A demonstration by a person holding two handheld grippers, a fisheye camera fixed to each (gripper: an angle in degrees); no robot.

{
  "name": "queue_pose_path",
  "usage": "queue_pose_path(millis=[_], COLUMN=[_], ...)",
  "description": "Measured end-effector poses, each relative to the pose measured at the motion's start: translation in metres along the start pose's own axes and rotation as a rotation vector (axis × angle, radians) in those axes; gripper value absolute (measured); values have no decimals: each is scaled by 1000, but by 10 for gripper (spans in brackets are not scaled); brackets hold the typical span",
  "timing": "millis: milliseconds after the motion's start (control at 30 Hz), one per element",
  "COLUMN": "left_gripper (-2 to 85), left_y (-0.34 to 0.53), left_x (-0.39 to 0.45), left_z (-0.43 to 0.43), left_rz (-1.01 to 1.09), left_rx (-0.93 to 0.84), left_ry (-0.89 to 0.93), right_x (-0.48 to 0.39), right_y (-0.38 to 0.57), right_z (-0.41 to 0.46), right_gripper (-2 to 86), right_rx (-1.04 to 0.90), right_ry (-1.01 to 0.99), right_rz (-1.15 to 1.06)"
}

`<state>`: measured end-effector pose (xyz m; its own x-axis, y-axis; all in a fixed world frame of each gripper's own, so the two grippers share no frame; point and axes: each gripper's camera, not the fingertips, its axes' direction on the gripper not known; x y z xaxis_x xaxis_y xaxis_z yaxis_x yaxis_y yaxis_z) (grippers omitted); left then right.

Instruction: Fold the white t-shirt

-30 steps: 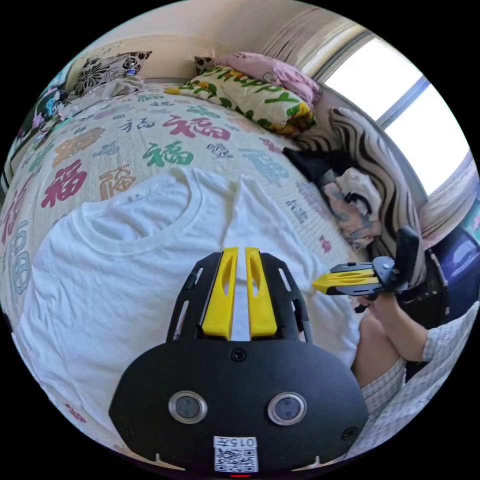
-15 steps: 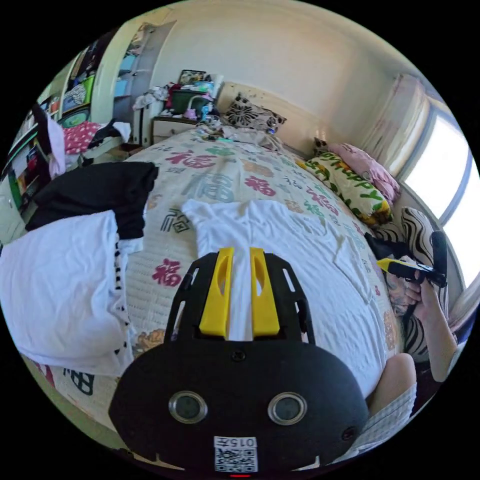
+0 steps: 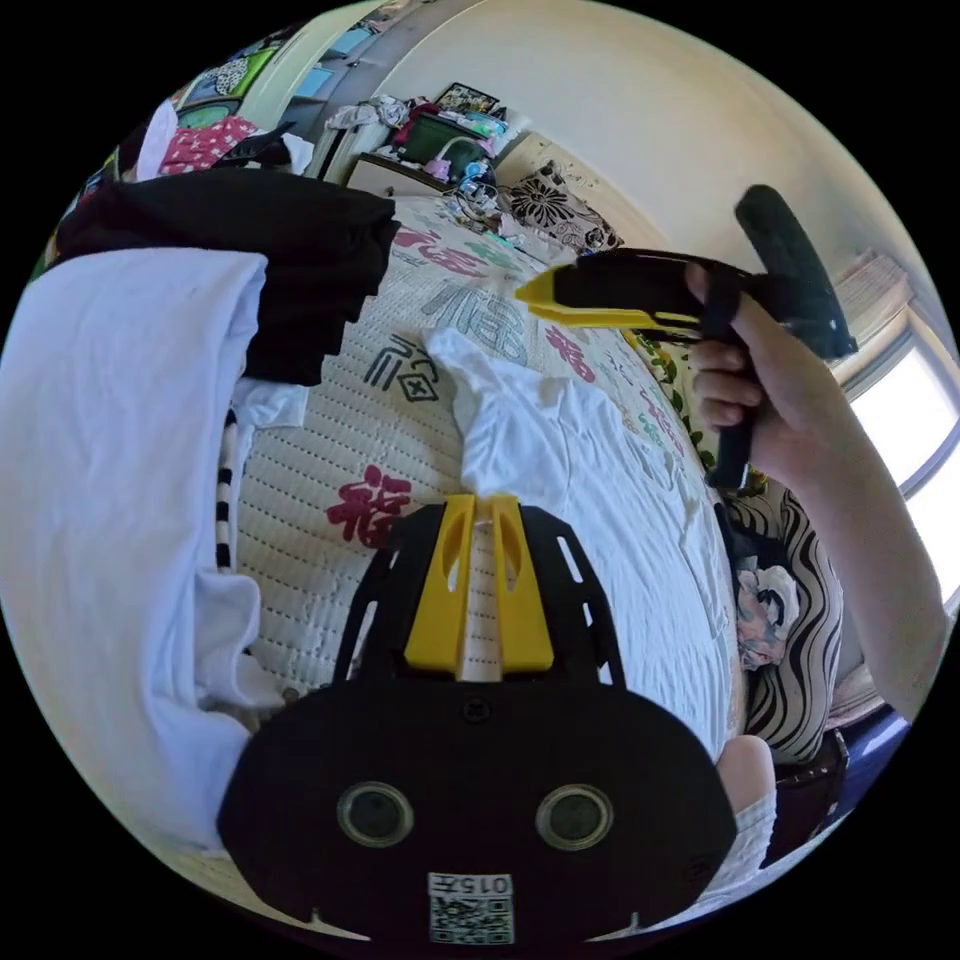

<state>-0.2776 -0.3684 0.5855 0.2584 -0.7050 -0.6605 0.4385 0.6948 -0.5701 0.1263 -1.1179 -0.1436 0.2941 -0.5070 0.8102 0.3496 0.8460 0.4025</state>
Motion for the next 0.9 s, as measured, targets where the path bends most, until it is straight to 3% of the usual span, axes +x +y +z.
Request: queue_pose_path(millis=[167, 400, 567, 700, 900], left_gripper=[6, 4, 4, 5, 6], left_y=[6, 23, 38, 59, 101], left_x=[-11, -20, 3, 50, 114], left_z=[-12, -29, -47, -62, -35], left_rz=[-31, -40, 99, 405, 780], left_rx=[8, 20, 88, 193, 80], left_ry=[59, 80, -12, -49, -84], right_x=[-11, 18, 53, 93, 155], right_y=[-67, -84, -58, -1, 112], right_z=[69, 65, -8, -65, -88], right_gripper=[84, -4, -9, -9, -7], right_rx=[-273, -272, -19, 178, 267], right_ry=[175, 121, -23, -135, -179], right_rz=[-24, 67, 122, 192, 387])
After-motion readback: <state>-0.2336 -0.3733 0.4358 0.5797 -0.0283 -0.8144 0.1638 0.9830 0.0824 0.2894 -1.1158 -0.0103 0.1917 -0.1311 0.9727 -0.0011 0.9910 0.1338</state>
